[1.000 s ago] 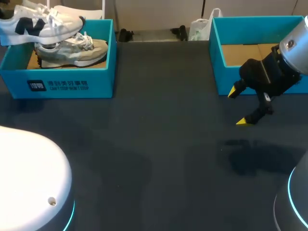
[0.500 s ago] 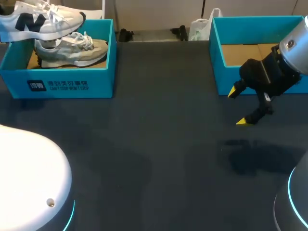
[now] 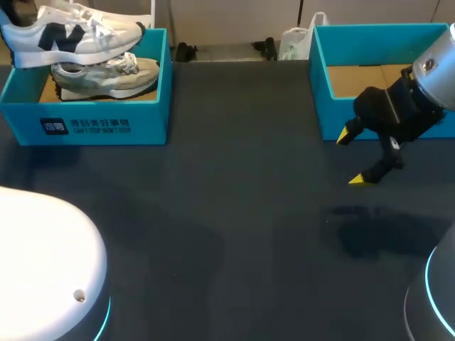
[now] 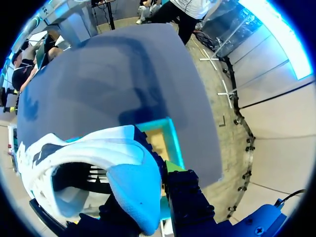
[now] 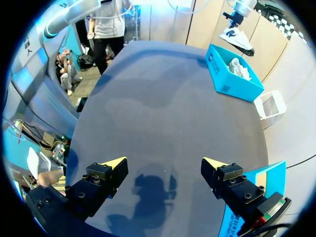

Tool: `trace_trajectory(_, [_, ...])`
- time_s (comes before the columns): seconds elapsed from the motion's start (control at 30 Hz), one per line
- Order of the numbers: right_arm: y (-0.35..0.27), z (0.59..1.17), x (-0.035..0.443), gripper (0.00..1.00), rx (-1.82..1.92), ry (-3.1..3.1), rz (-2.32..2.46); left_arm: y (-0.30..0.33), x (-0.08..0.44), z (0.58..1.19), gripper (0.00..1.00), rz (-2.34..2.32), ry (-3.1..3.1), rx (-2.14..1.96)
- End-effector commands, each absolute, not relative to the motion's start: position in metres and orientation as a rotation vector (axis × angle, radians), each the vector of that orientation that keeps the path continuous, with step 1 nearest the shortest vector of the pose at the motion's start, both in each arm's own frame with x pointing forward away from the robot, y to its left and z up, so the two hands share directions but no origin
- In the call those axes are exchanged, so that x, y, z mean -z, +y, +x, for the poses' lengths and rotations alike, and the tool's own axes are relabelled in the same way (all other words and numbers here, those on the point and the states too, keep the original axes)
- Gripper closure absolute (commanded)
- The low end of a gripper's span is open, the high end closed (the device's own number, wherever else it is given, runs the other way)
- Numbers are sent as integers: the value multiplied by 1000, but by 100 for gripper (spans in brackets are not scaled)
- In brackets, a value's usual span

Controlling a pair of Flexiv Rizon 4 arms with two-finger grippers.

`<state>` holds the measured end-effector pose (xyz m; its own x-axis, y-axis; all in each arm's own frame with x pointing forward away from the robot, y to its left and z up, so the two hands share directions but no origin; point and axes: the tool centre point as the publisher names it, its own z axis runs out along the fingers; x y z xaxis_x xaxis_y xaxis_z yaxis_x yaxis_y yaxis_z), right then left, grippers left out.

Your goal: Take the shoe out of the shoebox, open the shoe tongue, remove and reinsert the insole, then place the shoe into the shoebox

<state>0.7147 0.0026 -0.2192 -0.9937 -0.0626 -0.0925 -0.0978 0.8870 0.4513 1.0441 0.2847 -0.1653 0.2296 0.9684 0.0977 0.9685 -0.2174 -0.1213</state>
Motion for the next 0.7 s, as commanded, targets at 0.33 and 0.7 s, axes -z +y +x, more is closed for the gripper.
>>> trace_trajectory(0.33, [3, 714, 220, 0, -714, 2978, -125, 227, 154, 942, 100, -2343, -1860, 135])
trace_trajectory(0.7, [3, 714, 220, 0, -714, 2978, -125, 174, 160, 876, 100, -2329, -1824, 116])
